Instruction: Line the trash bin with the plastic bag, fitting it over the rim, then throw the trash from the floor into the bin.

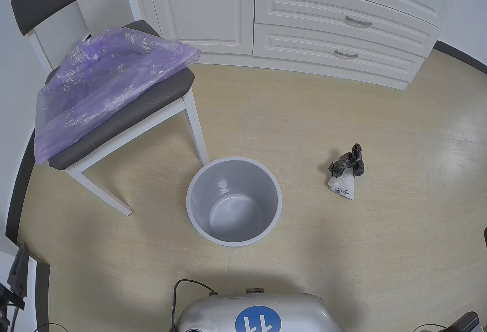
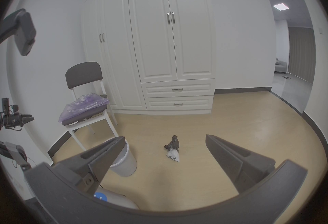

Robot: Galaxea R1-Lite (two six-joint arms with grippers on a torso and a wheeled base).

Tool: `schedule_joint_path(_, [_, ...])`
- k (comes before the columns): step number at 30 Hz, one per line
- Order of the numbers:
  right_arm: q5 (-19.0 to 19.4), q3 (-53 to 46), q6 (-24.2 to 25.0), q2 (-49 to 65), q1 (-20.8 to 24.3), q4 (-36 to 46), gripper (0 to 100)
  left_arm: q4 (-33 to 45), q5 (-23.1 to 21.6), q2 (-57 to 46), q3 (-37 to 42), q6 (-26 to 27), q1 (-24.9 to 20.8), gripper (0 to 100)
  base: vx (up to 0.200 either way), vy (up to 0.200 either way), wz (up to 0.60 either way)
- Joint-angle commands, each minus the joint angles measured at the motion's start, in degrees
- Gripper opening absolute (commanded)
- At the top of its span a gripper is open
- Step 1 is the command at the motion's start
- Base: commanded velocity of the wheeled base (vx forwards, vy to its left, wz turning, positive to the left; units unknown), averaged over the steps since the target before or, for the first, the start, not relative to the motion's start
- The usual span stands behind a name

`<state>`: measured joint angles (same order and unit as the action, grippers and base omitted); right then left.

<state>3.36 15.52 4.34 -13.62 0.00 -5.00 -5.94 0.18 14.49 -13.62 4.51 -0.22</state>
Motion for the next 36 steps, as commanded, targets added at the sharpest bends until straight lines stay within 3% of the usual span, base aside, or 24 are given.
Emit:
schedule_joint_path(1, [0.0, 4.2, 0.1, -14.2, 0.0, -4.7, 100, 0.4, 4.5, 13.7, -6.6, 5.1, 0.2, 100, 0.000, 0.000, 0.00])
schedule_joint_path(13, [-1.3, 4.3, 0.1, -25.8, 0.5, -16.4, 100, 0.2, 6.9, 20.6, -8.1, 8.8, 1.4, 100, 0.000, 0.000, 0.00])
schedule_joint_path(19, [-3.9, 4.3, 0.4, -30.8, 3.4, -20.9, 100, -2.2, 7.1, 24.6, -7.6, 10.7, 2.8, 100, 0.000, 0.000, 0.00])
schedule_joint_path(24, [-10.1, 4.3, 0.4, -35.4, 8.0, -26.6, 100, -5.2, 7.0, 28.5, -7.7, 10.9, 5.7, 100, 0.000, 0.000, 0.00])
schedule_joint_path(25, [-13.8, 4.3, 0.4, -37.8, 11.1, -29.6, 100, -6.8, 7.0, 29.9, -7.6, 11.0, 6.8, 100, 0.000, 0.000, 0.00])
schedule_joint_path(27, [-15.7, 4.3, 0.4, -38.9, 12.8, -31.2, 100, -7.6, 7.0, 30.6, -7.5, 11.0, 7.3, 100, 0.000, 0.000, 0.00])
schedule_joint_path(28, [-19.0, 4.3, 0.4, -41.5, 16.1, -34.1, 100, -8.7, 7.0, 31.8, -7.4, 10.9, 7.9, 100, 0.000, 0.000, 0.00])
schedule_joint_path(29, [-19.0, 4.3, 0.4, -41.5, 16.1, -34.1, 100, -8.7, 7.0, 31.8, -7.4, 10.9, 7.9, 100, 0.000, 0.000, 0.00])
schedule_joint_path(30, [-22.1, 4.3, 0.5, -44.9, 19.4, -37.6, 100, -9.4, 7.0, 33.3, -7.2, 11.0, 8.8, 100, 0.000, 0.000, 0.00])
schedule_joint_path(36, [-23.8, 5.9, -0.1, -54.1, 21.0, -46.3, 100, -9.6, 7.0, 35.3, -7.3, 13.7, 10.0, 100, 0.000, 0.000, 0.00])
